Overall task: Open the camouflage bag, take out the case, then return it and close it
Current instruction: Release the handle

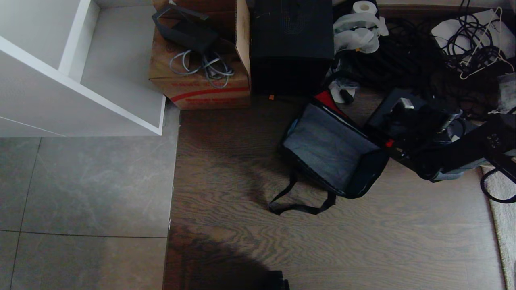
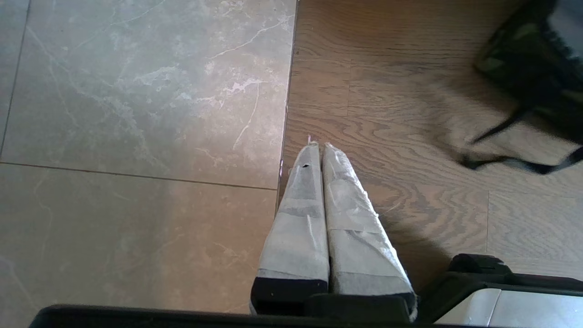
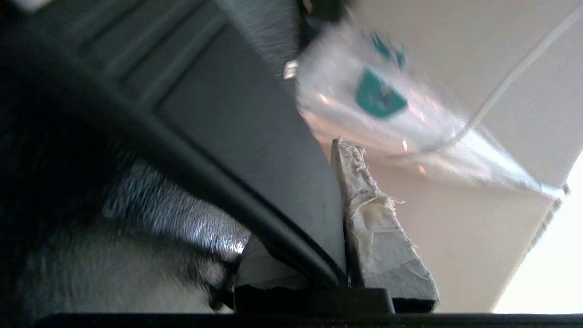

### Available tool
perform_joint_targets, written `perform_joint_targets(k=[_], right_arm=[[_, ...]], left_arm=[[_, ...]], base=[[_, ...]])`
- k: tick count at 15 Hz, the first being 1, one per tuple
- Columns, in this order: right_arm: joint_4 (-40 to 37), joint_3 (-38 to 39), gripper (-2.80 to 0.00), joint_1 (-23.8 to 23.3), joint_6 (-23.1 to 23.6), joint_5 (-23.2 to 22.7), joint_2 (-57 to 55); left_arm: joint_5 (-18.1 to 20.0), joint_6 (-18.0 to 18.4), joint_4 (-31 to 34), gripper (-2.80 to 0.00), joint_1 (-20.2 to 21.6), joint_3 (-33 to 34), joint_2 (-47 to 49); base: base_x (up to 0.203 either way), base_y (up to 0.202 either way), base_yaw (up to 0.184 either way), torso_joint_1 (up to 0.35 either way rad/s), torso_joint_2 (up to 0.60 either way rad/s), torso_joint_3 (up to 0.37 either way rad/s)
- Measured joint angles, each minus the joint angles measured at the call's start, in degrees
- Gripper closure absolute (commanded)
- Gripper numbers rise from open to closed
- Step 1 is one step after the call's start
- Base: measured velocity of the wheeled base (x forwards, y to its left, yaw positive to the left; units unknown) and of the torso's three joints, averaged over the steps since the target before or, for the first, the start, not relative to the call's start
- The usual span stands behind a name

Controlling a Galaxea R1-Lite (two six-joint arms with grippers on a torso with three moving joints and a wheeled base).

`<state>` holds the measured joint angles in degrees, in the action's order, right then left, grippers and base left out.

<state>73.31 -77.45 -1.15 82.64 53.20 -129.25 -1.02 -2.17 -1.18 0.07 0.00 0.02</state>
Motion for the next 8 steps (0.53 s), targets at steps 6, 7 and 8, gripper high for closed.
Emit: perform_joint_targets(k=[6, 7, 8], right_arm=[[-1.3, 5.1, 0.00, 11.7, -1.1, 3.5, 3.6], [-1.2, 5.8, 0.00, 12.9, -1.2, 4.1, 3.7], [-1.0, 6.4, 0.00, 13.4, -1.9, 4.2, 3.7]], left_arm=[[0.0, 0.0, 0.0, 0.00, 0.0, 0.0, 0.0], [0.0, 0.0, 0.0, 0.00, 0.0, 0.0, 0.0], [0.0, 0.0, 0.0, 0.00, 0.0, 0.0, 0.0]], base=[[0.000, 0.000, 0.000, 0.000, 0.00, 0.000], [0.000, 0.000, 0.000, 0.000, 0.00, 0.000], [0.000, 0.000, 0.000, 0.000, 0.00, 0.000]])
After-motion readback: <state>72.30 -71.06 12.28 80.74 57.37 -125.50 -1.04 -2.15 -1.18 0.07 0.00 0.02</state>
